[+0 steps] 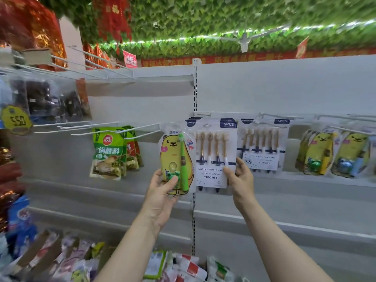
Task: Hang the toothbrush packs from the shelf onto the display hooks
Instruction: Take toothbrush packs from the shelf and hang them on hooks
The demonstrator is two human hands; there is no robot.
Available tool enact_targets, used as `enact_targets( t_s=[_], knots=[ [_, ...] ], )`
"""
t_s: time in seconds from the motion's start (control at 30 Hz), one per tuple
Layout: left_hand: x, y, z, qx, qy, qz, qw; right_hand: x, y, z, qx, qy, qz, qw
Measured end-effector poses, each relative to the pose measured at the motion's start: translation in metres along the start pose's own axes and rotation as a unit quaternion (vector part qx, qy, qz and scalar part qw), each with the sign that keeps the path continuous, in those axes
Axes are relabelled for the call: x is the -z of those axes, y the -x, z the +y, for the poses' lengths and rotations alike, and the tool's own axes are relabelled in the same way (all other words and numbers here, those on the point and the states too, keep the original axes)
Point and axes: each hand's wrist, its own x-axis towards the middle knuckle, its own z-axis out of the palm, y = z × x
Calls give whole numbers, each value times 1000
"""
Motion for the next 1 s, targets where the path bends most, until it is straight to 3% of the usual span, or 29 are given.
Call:
enact_targets(
  t_s=[0.43,0.57,0.7,0.9,1.0],
  knots=[
    [3,-4,-14,36,-7,-34,999,12,-23,2,-33,16,-38,999],
    [1,8,-24,47,-7,-44,998,15,-13,-7,-43,80,-48,995],
    [-8,22,-34,67,5,-62,996,20,9,-30,-8,106,37,994],
    [-43,41,-60,81,13,-86,993,23,59,-85,52,50,-27,997],
    [-64,51,-78,85,11,-97,992,42,72,-102,56,30,-4,998]
  ],
)
